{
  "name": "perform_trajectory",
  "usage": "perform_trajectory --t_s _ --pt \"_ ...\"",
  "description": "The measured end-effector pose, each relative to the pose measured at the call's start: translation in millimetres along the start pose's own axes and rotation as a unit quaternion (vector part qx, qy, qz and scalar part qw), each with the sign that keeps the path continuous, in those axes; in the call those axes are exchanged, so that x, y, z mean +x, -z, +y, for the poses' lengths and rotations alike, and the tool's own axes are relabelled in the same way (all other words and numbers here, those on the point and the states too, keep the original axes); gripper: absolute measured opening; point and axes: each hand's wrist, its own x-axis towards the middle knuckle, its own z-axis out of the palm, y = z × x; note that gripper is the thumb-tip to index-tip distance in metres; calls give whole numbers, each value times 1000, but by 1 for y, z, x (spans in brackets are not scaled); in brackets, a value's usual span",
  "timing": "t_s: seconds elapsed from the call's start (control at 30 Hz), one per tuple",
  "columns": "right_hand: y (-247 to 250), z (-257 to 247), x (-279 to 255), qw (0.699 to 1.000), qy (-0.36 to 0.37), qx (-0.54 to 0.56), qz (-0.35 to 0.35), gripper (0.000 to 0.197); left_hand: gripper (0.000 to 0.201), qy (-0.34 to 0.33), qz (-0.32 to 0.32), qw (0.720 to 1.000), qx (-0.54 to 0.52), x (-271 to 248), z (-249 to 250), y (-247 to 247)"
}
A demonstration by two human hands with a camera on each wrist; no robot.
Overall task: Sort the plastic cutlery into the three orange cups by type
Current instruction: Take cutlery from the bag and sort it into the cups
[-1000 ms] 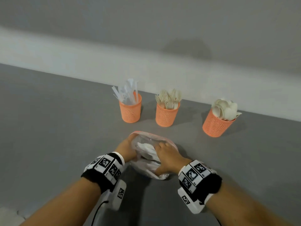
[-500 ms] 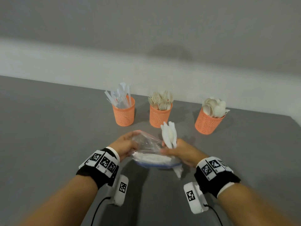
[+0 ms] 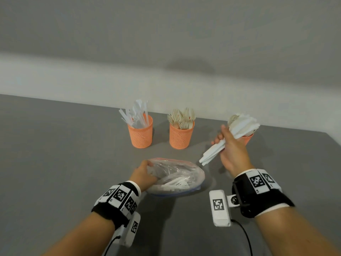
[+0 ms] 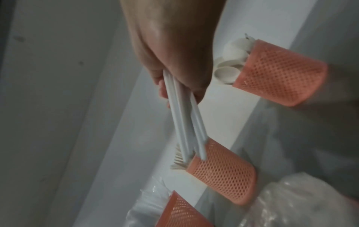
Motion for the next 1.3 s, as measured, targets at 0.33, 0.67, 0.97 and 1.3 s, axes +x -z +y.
perform_trajectory --t_s 0.33,0.67,0.97,1.3 --pt "-59 21 -37 973 -88 -125 -175 20 97 -282 -193 914 -219 -38 76 8" --pt "-59 17 -35 932 -27 -279 -228 33 24 -206 -168 884 -385 -30 83 17" --pt "-68 12 -46 942 24 -280 -183 28 18 -203 -202 866 -411 -34 84 24" --pt "-73 16 -45 955 -5 -248 -161 25 17 -171 -194 838 -480 -38 79 29"
